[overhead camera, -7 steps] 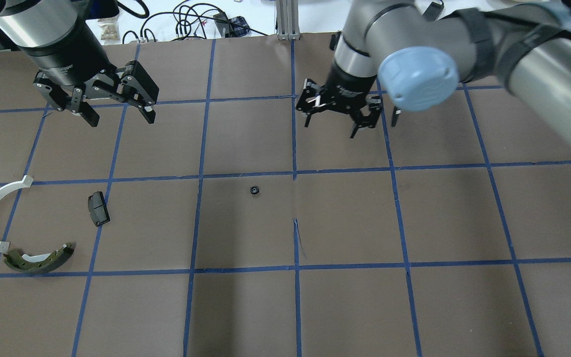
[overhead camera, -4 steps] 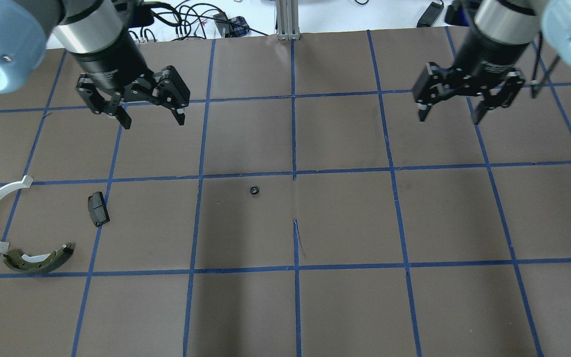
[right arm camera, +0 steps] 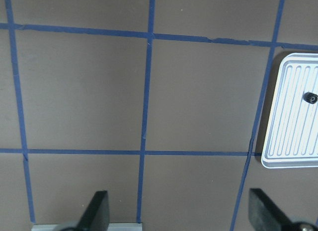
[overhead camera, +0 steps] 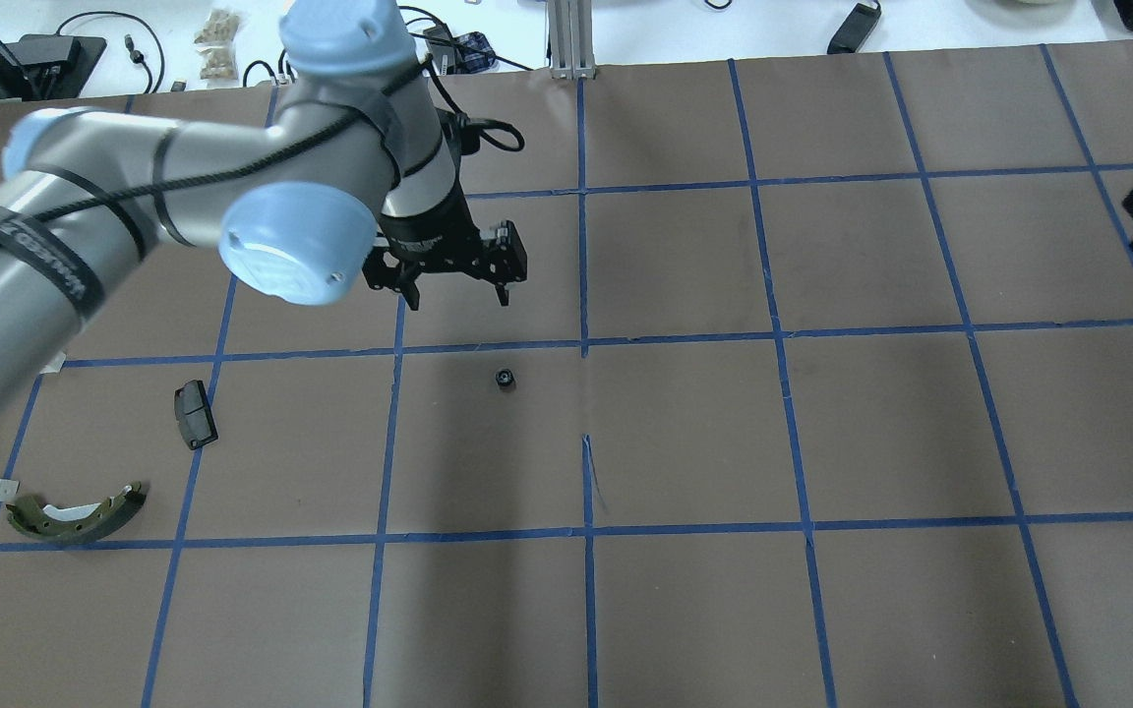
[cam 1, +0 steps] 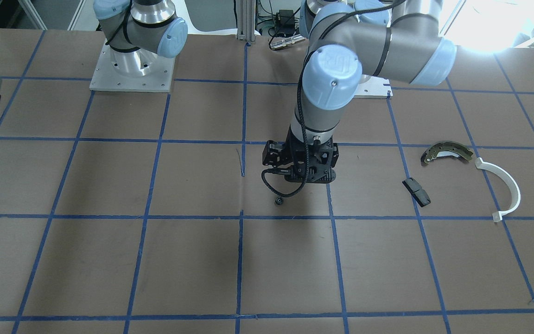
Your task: Place bearing gear from tray to pile
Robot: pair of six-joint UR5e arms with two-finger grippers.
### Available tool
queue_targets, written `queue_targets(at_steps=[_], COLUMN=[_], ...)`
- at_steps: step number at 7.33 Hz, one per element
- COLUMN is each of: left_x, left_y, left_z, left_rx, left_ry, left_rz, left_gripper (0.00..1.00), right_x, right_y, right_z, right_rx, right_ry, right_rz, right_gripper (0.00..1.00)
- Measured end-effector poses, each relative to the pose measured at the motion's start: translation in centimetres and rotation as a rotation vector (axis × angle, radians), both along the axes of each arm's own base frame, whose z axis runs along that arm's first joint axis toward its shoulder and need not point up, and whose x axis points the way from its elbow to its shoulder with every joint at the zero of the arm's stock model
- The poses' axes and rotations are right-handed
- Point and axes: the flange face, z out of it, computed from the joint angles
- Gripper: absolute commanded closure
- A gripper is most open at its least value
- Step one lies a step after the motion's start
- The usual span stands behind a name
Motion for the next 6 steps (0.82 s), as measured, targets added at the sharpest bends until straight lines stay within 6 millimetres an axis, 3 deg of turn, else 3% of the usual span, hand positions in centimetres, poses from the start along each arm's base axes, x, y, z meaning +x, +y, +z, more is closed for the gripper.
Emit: queue_targets(at_steps=[1,3,5,6], left_x=[-0.5,-0.8,-1.3,-2.0], left_y=[0.7,1.9,2.2,2.5], left_z=[-3.8,-9.1,-11.9,-12.6], left_rx=[-0.013,-0.031,-0.012,-0.011], left_ry=[0.001,0.005,-0.013,-0.034], left_rz=[0.004,0.050,0.061,0.059], left_gripper=[0.00,0.00,0.00,0.00], right_x=[-4.1,-13.0,-22.3,-25.8], right_y=[0.6,1.2,1.6,1.8], right_z=[-0.6,-3.2,-7.7,-9.9], right_rx=[0.012,0.014,-0.023,-0.059], right_ry=[-0.003,-0.012,-0.017,-0.024], right_rz=[0.010,0.080,0.127,0.140], right_gripper=[0.00,0.00,0.00,0.00])
